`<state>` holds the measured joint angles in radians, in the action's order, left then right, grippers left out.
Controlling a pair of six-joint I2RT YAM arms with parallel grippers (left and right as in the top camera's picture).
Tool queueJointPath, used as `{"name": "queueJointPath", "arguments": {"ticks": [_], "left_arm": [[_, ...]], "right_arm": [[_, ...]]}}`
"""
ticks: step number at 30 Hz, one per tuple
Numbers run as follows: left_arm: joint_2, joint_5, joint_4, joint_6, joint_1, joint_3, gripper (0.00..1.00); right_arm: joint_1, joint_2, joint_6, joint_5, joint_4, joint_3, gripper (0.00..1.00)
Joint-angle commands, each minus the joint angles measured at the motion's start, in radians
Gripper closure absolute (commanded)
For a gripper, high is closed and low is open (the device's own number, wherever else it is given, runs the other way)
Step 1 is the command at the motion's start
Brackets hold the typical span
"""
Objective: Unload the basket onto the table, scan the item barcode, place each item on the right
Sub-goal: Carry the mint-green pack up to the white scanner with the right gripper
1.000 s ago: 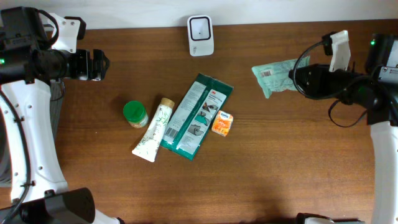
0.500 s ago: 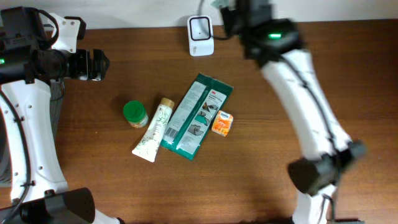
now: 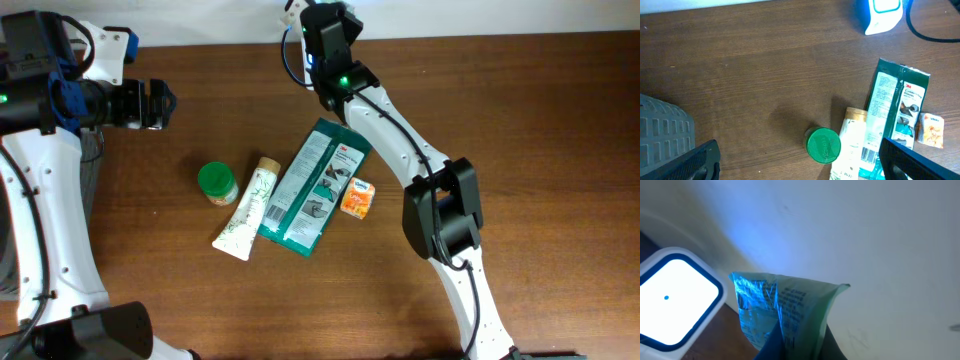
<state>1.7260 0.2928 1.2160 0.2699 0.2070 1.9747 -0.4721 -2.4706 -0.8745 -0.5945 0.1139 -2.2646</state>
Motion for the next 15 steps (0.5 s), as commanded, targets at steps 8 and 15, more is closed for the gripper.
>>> {"name": "queueJointPath", "arguments": {"ticks": [8, 15], "left_arm": [[-0.008, 0.015, 0.002, 0.012, -0.001, 0.01, 0.01], [-0.008, 0.015, 0.002, 0.012, -0.001, 0.01, 0.01]], "right_arm": [[-0.005, 0.005, -0.008, 0.041, -0.041, -0.017, 0.96], [-0.026, 0.027, 0.02, 0.042, -0.028, -0.017, 0.96]]}}
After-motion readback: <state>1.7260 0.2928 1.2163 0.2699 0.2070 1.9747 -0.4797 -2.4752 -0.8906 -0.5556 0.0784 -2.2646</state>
